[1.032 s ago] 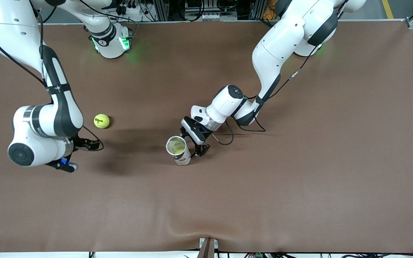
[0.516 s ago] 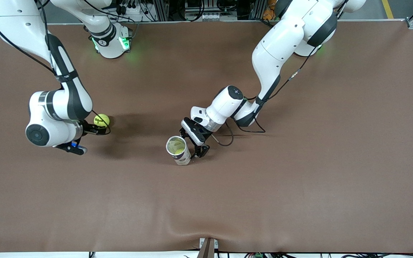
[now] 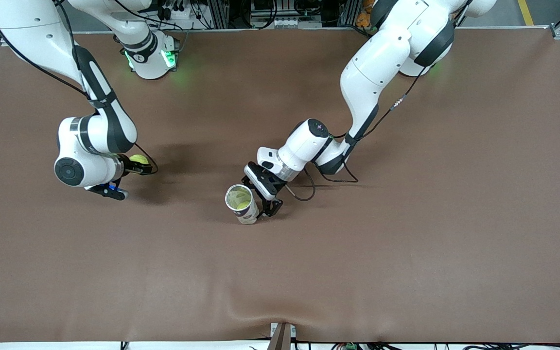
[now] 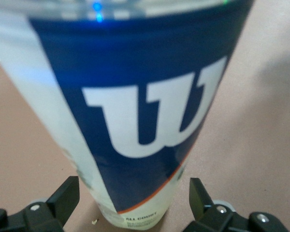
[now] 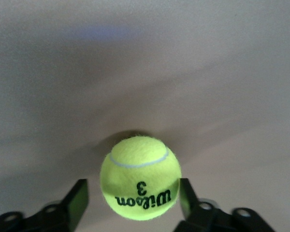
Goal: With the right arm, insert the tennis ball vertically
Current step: 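Move the right gripper to the Wilson ball and grasp it, then carry the Wilson ball with the right gripper over the can rim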
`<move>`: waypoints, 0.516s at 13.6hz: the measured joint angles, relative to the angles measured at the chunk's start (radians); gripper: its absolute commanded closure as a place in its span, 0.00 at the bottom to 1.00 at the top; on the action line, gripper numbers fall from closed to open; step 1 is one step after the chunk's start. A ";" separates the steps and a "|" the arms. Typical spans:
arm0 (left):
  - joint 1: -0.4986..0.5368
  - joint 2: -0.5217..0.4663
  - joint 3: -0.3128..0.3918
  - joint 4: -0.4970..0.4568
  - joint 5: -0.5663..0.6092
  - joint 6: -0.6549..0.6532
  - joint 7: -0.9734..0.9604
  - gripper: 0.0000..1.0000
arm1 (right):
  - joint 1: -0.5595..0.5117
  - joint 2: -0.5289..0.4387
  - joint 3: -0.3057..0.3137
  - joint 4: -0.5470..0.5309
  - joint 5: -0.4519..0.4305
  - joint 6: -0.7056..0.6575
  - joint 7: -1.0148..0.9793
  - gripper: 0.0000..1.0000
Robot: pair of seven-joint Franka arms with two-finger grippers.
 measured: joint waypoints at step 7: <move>-0.004 0.022 0.000 0.029 0.000 0.000 0.003 0.00 | 0.007 -0.039 0.009 0.139 0.073 -0.136 0.001 1.00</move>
